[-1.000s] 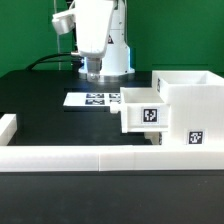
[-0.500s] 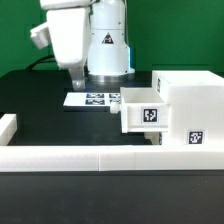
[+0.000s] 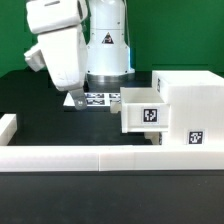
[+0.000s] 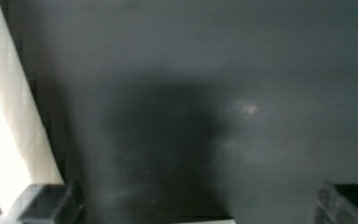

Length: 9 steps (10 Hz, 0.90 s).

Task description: Assemble drawer

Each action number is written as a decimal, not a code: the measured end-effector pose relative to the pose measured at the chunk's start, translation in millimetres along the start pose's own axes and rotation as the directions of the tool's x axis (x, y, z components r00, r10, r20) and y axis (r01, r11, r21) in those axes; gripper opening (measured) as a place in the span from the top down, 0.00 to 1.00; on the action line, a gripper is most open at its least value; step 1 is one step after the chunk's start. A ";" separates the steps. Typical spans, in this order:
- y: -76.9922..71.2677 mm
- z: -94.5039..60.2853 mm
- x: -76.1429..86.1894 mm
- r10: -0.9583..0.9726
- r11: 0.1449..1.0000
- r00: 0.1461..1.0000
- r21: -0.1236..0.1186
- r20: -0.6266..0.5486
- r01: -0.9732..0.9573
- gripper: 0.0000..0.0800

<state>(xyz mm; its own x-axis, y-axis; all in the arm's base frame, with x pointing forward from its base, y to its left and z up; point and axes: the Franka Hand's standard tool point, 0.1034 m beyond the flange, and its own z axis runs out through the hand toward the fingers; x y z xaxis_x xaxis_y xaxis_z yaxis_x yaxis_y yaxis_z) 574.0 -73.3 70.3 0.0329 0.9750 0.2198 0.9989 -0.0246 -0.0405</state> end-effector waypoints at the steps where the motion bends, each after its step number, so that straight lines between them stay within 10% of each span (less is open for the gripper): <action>1: 1.4 10.2 11.9 0.000 1.000 1.000 0.008 -0.003 0.000 0.19; 4: 5.8 24.7 37.5 0.021 1.000 1.000 0.024 -0.011 -0.021 0.19; 9: 3.8 26.6 32.6 0.018 0.999 1.000 0.028 -0.014 -0.018 0.19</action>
Offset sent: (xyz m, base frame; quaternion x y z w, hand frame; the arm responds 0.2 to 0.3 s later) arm 0.0161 0.0355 0.0038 -0.0175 -0.0216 -0.0107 0.9996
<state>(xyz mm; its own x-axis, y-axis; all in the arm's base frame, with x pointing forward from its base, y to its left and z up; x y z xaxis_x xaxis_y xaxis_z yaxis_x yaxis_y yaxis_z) 578.0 -35.7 51.4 0.0518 0.9713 0.2322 0.9968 -0.0361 -0.0715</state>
